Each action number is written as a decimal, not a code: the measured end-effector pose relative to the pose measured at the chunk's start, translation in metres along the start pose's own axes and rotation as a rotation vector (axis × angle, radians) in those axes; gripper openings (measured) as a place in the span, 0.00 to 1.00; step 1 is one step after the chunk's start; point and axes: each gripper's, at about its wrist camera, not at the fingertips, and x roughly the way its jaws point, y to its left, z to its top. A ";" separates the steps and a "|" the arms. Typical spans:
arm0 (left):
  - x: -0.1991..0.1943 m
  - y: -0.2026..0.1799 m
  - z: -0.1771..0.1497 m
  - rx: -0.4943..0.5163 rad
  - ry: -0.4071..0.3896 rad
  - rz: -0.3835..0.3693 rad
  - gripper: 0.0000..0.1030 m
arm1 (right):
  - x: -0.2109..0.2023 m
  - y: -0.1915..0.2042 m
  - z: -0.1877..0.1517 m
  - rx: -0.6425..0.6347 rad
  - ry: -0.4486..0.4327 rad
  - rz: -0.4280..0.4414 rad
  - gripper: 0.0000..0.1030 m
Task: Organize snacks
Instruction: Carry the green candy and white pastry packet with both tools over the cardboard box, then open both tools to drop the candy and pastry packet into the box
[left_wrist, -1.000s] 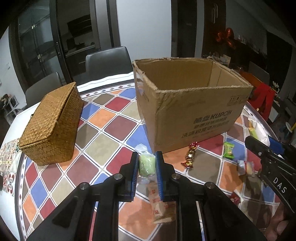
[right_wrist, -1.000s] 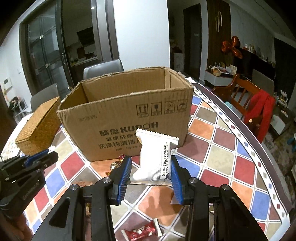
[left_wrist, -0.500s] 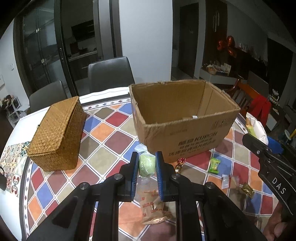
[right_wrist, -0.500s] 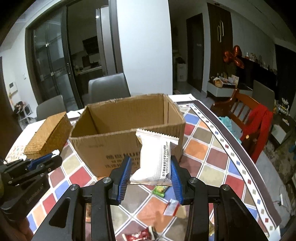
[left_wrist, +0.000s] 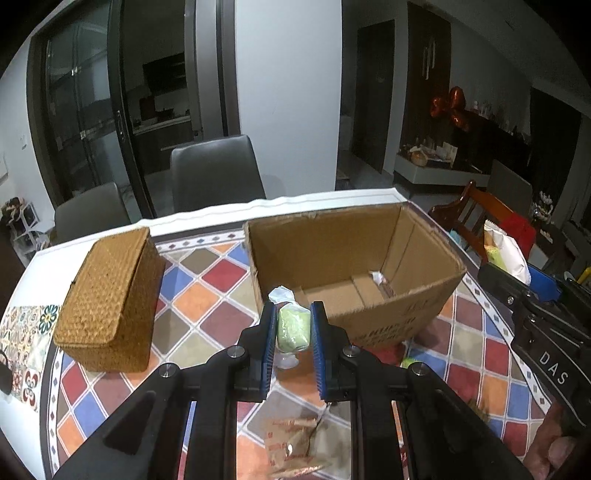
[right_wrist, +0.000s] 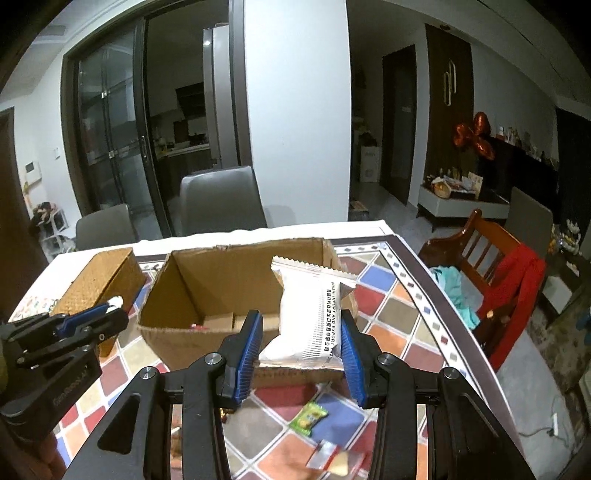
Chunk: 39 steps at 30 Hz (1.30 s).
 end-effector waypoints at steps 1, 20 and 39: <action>0.001 0.000 0.004 -0.001 -0.004 -0.001 0.19 | 0.001 -0.001 0.004 -0.005 -0.001 0.001 0.41; 0.034 0.001 0.042 -0.007 -0.020 -0.004 0.19 | 0.030 0.000 0.043 -0.046 -0.012 0.031 0.41; 0.079 0.006 0.054 -0.022 0.023 -0.035 0.19 | 0.078 0.011 0.053 -0.094 0.056 0.066 0.41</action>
